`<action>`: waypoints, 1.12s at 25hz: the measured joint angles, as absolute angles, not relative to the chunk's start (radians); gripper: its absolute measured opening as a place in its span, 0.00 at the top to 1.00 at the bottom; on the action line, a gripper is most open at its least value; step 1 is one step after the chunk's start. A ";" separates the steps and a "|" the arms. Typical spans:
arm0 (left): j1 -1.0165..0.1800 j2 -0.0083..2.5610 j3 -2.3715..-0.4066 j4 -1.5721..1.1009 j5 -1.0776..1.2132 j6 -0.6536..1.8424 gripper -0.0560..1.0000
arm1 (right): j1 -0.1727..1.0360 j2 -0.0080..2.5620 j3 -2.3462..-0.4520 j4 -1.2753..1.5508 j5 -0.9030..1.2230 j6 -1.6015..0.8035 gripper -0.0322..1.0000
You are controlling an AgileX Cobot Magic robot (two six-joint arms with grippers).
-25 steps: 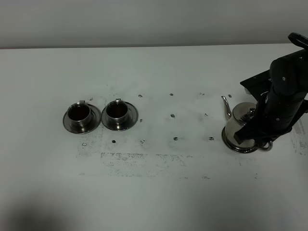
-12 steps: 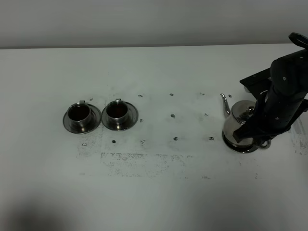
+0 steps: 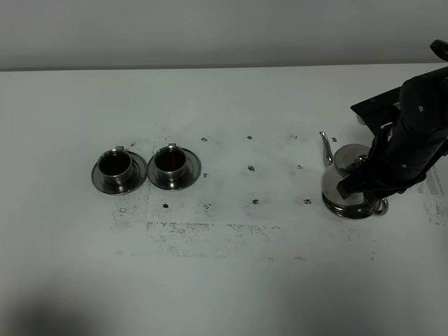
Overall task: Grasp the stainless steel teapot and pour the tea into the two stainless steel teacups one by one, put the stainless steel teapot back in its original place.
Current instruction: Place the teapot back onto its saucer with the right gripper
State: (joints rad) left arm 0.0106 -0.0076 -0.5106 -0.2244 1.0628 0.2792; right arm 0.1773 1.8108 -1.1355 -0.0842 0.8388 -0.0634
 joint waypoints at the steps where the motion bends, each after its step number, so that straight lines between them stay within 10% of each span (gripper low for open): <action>1: 0.011 -0.008 -0.511 -0.224 1.063 0.279 0.33 | 0.177 1.811 -1.136 -0.084 0.839 -0.063 0.65; 28: 0.011 -0.008 -0.511 -0.224 1.063 0.279 0.33 | 0.205 1.774 -1.136 -0.059 0.913 -0.074 0.64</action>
State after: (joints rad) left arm 0.0106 -0.0076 -0.5106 -0.2244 1.0628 0.2792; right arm 0.2055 1.7744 -1.1355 -0.0586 0.9129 -0.0739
